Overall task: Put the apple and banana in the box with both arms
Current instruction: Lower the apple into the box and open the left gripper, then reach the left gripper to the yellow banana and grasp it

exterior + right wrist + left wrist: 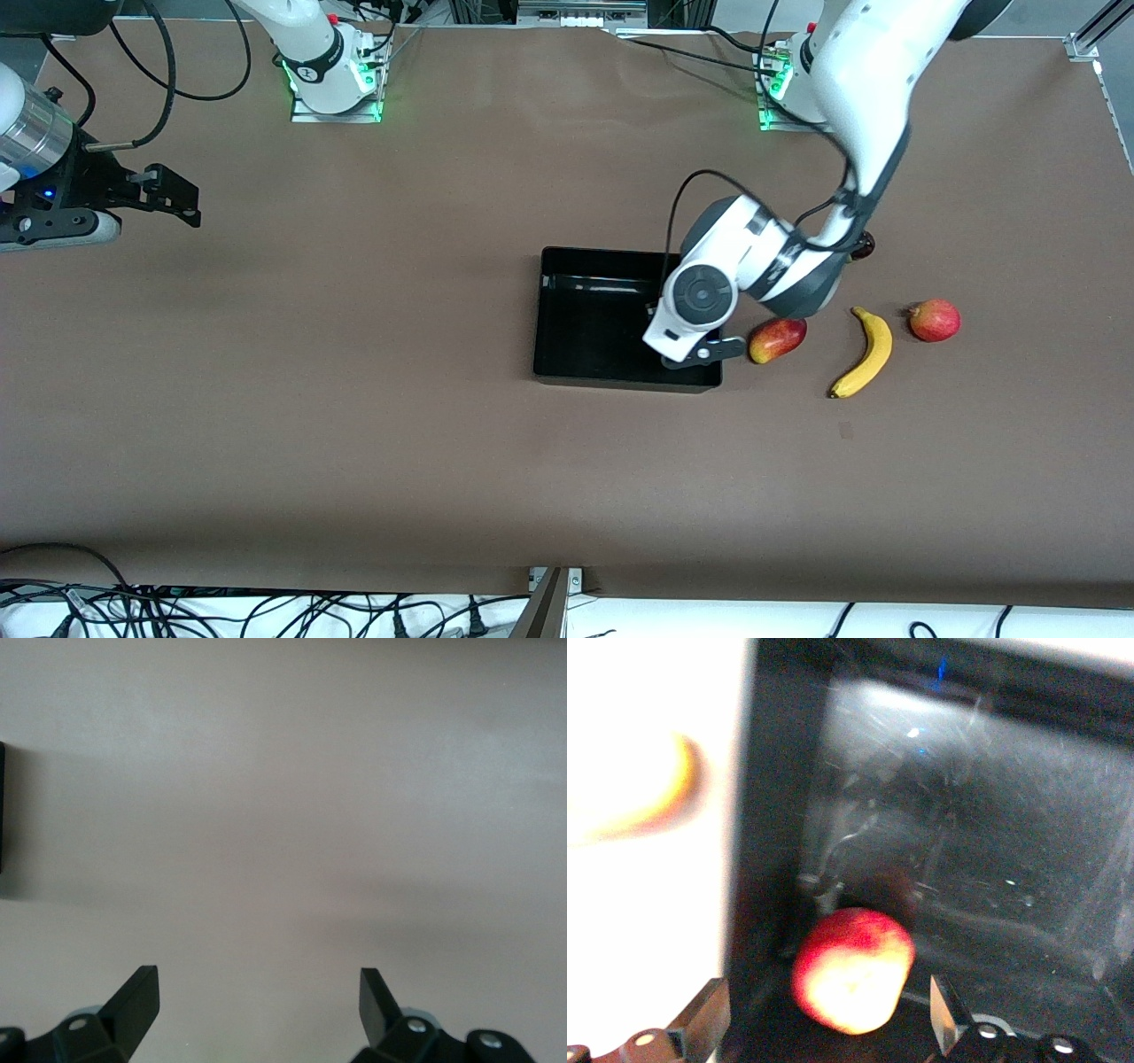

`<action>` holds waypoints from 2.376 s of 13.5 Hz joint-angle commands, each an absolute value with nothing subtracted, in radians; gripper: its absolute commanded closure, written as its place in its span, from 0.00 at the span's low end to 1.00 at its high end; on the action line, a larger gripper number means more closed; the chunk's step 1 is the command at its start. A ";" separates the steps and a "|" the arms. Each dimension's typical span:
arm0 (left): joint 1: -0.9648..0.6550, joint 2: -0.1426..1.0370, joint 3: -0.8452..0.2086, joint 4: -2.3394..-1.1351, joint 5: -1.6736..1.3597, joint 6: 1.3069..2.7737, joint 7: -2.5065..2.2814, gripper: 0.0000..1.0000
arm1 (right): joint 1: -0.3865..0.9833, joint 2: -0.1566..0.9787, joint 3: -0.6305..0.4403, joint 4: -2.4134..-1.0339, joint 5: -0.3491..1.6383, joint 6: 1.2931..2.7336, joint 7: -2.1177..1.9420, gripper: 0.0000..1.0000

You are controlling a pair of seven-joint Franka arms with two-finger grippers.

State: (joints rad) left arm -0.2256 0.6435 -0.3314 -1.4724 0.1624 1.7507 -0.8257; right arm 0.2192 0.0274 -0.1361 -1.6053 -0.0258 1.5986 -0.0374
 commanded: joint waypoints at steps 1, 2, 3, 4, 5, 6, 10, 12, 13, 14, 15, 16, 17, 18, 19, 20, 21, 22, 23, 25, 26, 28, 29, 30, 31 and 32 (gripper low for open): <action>-0.096 0.577 -0.325 -1.425 0.183 1.600 -0.624 0.00 | 0.224 0.034 -0.138 -1.585 -0.040 1.592 -0.029 0.00; -0.034 0.580 -0.324 -1.424 0.184 1.591 -0.477 0.00 | 0.224 0.035 -0.138 -1.585 -0.040 1.592 -0.029 0.00; 0.029 0.592 -0.316 -1.428 0.208 1.598 -0.357 0.00 | 0.224 0.035 -0.138 -1.585 -0.040 1.594 -0.031 0.00; 0.096 0.613 -0.316 -1.433 0.250 1.612 -0.244 0.00 | 0.224 0.035 -0.138 -1.585 -0.040 1.594 -0.031 0.00; 0.125 0.629 -0.316 -1.437 0.267 1.637 -0.138 0.00 | 0.224 0.035 -0.138 -1.585 -0.041 1.594 -0.031 0.00; 0.141 0.649 -0.313 -1.451 0.276 1.670 -0.026 0.00 | 0.222 0.037 -0.138 -1.585 -0.040 1.594 -0.031 0.00; 0.210 0.675 -0.313 -1.550 0.367 1.856 0.269 0.00 | 0.225 0.040 -0.135 -1.569 -0.034 1.612 -0.043 0.00; 0.228 0.670 -0.313 -1.633 0.394 1.974 0.342 0.00 | 0.230 0.040 -0.135 -1.569 -0.035 1.611 -0.041 0.00; 0.245 0.670 -0.313 -1.670 0.432 2.020 0.345 0.00 | 0.230 0.040 -0.135 -1.569 -0.034 1.609 -0.041 0.00; 0.252 0.666 -0.314 -1.712 0.443 2.055 0.345 0.00 | 0.230 0.040 -0.135 -1.569 -0.034 1.608 -0.041 0.00; 0.253 0.661 -0.313 -1.741 0.446 2.084 0.347 0.01 | 0.230 0.040 -0.135 -1.569 -0.034 1.603 -0.040 0.00; 0.255 0.663 -0.313 -1.743 0.475 2.098 0.348 0.20 | 0.230 0.040 -0.135 -1.569 -0.034 1.603 -0.043 0.00; 0.261 0.666 -0.313 -1.743 0.512 2.100 0.347 0.34 | 0.230 0.040 -0.137 -1.569 -0.034 1.608 -0.044 0.00; 0.265 0.664 -0.314 -1.747 0.515 2.099 0.348 0.51 | 0.230 0.040 -0.137 -1.569 -0.034 1.612 -0.044 0.00; 0.264 0.660 -0.318 -1.764 0.515 2.098 0.348 0.68 | 0.230 0.040 -0.137 -1.569 -0.032 1.612 -0.043 0.00; 0.264 0.658 -0.324 -1.766 0.517 2.091 0.348 0.91 | 0.230 0.040 -0.135 -1.569 -0.031 1.612 -0.043 0.00; 0.264 0.657 -0.325 -1.766 0.517 2.088 0.350 1.00 | 0.230 0.040 -0.137 -1.569 -0.029 1.614 -0.040 0.00; 0.264 0.649 -0.325 -1.763 0.515 2.083 0.368 1.00 | 0.230 0.040 -0.137 -1.569 -0.029 1.614 -0.040 0.00; 0.264 0.635 -0.325 -1.755 0.515 2.066 0.394 1.00 | 0.230 0.040 -0.137 -1.569 -0.032 1.612 -0.040 0.00; 0.247 0.608 -0.348 -1.694 0.503 1.987 0.391 1.00 | 0.232 0.040 -0.135 -1.569 -0.035 1.605 -0.043 0.00; 0.245 0.606 -0.391 -1.640 0.500 1.897 0.385 1.00 | 0.232 0.040 -0.135 -1.569 -0.034 1.609 -0.043 0.00; 0.224 0.606 -0.493 -1.487 0.496 1.673 0.379 1.00 | 0.233 0.040 -0.130 -1.569 -0.037 1.611 -0.043 0.00; 0.212 0.607 -0.530 -1.439 0.462 1.628 0.374 1.00 | 0.233 0.040 -0.123 -1.568 -0.038 1.611 -0.041 0.00; 0.169 0.609 -0.543 -1.404 0.416 1.621 0.339 1.00 | 0.233 0.040 -0.121 -1.568 -0.038 1.611 -0.040 0.00; 0.119 0.614 -0.543 -1.387 0.364 1.621 0.255 1.00 | 0.233 0.040 -0.120 -1.568 -0.040 1.612 -0.040 0.00; 0.088 0.630 -0.542 -1.382 0.309 1.626 0.147 1.00 | 0.233 0.040 -0.120 -1.568 -0.038 1.612 -0.038 0.00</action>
